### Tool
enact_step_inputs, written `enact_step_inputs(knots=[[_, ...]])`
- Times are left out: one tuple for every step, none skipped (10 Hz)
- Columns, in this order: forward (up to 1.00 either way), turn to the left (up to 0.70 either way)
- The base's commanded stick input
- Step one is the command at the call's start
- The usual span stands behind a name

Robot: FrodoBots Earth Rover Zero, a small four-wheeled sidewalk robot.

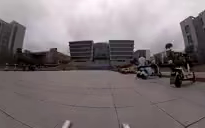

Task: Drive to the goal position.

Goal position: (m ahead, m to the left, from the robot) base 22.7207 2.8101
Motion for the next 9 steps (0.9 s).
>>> enact_step_inputs(knots=[[1.00, 0.00], [1.00, 0.00], [1.00, 0.00], [1.00, 0.00], [1.00, 0.00], [1.00, 0.00], [1.00, 0.00], [1.00, 0.00], [1.00, 0.00]])
